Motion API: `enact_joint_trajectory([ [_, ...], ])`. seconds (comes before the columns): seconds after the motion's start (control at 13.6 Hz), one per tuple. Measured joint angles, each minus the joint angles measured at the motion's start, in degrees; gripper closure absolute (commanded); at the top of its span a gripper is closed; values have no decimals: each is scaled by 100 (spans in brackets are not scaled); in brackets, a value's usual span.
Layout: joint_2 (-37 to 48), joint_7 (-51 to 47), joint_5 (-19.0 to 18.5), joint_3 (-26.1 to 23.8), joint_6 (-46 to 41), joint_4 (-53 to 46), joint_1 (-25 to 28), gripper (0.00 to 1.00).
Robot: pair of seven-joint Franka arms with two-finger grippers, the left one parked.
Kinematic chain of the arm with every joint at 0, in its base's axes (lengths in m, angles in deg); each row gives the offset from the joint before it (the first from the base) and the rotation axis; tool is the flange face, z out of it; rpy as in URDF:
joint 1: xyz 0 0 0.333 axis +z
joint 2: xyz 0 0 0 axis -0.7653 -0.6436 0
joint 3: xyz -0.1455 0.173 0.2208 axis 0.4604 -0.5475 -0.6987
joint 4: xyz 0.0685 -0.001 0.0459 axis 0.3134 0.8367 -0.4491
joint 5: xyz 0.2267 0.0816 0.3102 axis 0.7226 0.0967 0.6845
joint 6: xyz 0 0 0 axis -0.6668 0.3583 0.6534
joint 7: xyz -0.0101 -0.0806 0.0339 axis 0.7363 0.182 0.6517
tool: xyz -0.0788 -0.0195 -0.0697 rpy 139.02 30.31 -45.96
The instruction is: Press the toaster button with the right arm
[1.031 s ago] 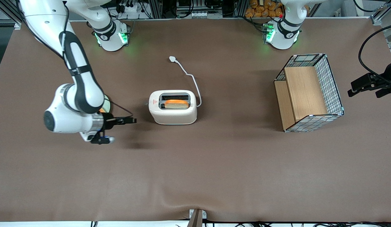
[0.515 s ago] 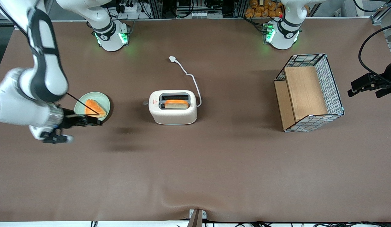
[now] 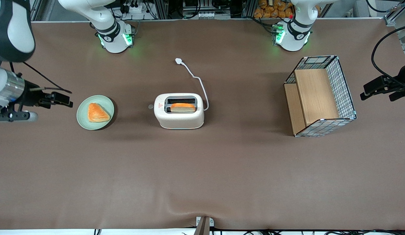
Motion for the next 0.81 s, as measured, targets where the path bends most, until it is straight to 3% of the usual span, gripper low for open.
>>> enact_joint_trajectory([
  [0.37,208,-93,-167,-1164,-313,-64,-1158,0],
  [0.81,456,-834,-479,-1543,-1247,-633,-1270,0],
])
